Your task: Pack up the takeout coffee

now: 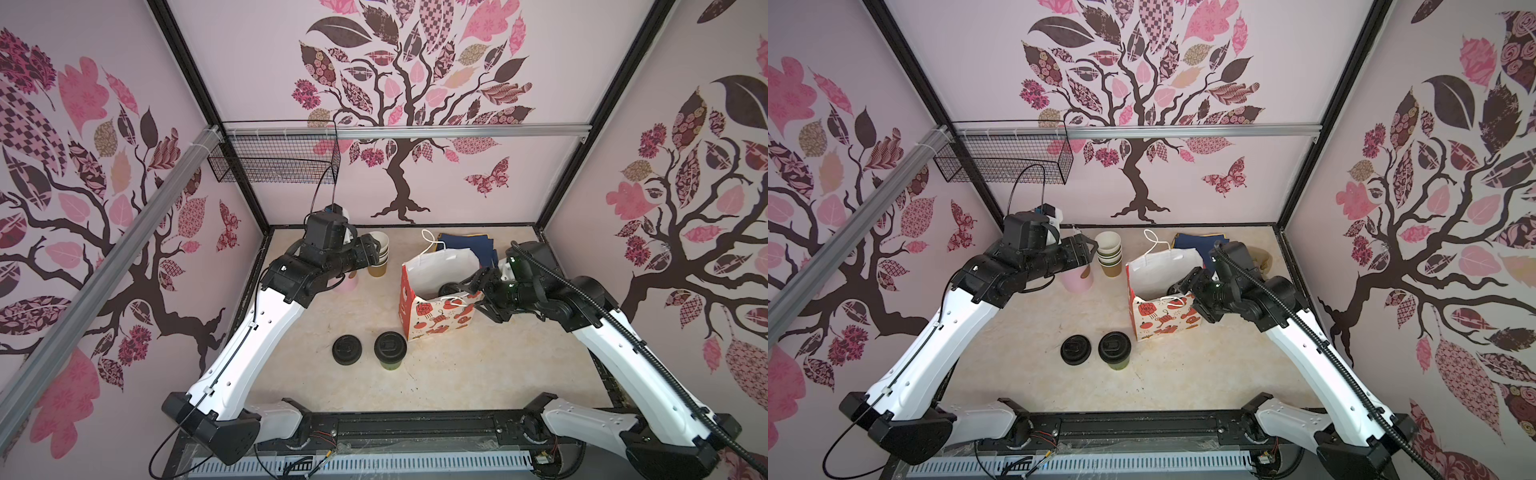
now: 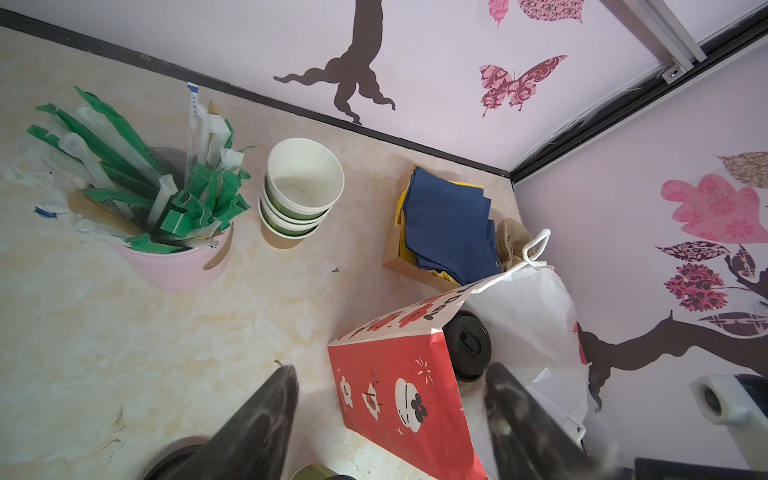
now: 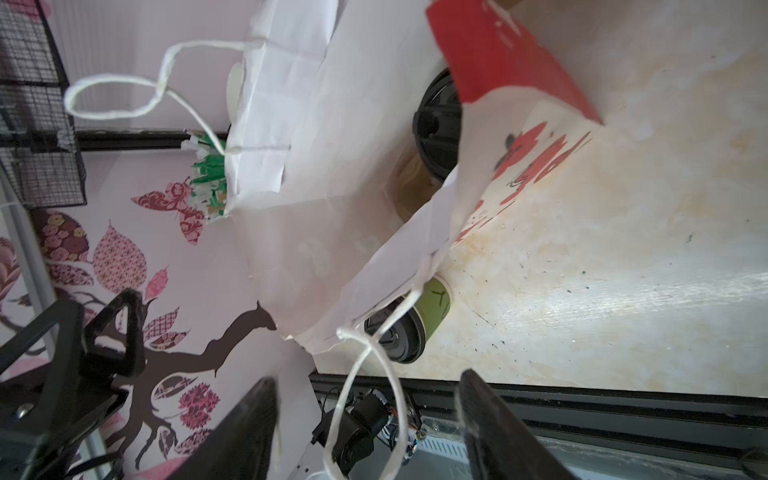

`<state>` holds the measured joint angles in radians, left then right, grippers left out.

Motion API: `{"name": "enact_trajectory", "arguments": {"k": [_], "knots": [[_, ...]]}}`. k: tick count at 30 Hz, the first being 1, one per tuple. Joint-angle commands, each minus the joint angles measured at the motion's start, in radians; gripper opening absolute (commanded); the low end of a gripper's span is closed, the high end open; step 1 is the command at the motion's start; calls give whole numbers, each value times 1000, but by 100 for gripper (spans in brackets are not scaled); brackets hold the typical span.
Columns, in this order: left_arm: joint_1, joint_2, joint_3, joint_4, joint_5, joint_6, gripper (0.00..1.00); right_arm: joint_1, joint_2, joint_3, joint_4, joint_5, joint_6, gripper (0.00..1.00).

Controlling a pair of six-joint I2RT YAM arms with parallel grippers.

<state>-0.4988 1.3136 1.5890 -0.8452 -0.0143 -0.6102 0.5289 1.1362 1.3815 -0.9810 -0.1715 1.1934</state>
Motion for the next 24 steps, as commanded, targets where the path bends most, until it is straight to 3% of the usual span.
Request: {"name": "enact_trajectory", "arguments": {"k": [1, 10, 24], "knots": [[4, 4, 25, 24, -5, 10, 73, 4, 31, 22, -157, 131, 408, 70], [4, -2, 37, -9, -35, 38, 73, 5, 94, 0, -37, 137, 407, 60], [4, -34, 18, -38, -65, 39, 74, 1, 92, -61, -18, 157, 373, 25]]}}
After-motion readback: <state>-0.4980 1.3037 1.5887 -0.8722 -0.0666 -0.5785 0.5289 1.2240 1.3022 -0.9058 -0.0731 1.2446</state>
